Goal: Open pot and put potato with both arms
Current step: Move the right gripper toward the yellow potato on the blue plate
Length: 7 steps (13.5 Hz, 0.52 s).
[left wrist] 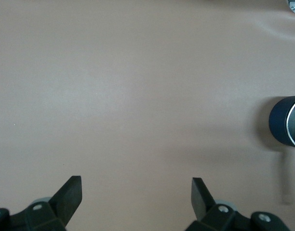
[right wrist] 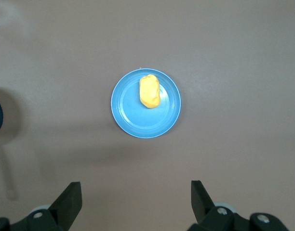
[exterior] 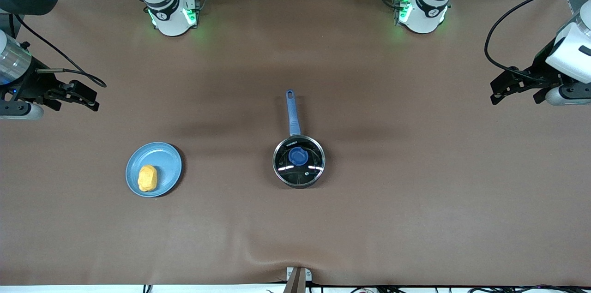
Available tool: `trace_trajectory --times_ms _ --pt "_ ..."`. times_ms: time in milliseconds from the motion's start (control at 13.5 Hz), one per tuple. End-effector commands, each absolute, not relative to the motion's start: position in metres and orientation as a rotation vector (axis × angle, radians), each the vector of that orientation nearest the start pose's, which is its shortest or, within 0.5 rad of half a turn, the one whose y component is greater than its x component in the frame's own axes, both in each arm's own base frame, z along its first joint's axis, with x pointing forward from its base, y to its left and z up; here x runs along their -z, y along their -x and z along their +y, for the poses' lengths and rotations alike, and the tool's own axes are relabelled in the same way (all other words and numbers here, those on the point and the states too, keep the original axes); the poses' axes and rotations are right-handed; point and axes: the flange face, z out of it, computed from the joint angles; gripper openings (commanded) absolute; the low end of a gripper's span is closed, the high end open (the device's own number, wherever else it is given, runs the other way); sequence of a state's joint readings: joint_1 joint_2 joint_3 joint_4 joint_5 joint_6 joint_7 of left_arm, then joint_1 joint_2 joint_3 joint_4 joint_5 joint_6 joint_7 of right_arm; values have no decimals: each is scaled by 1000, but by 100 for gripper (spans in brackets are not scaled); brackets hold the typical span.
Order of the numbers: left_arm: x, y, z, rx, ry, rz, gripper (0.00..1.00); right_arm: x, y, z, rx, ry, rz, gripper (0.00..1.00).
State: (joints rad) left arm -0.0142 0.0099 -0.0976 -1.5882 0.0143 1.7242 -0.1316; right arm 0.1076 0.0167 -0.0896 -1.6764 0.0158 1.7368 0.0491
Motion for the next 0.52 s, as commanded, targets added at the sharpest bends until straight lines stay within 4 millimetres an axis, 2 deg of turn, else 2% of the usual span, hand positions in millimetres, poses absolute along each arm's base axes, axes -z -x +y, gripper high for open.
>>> trace_trajectory --times_ms 0,296,444 --pt "-632 -573 -62 216 3132 -48 100 -576 -569 11 71 3125 40 100" --pt "-627 -575 -68 202 3133 -50 100 -566 -572 12 98 3124 38 100" --pt "-622 -576 -64 183 3134 -60 100 -558 -575 12 79 3126 36 100"
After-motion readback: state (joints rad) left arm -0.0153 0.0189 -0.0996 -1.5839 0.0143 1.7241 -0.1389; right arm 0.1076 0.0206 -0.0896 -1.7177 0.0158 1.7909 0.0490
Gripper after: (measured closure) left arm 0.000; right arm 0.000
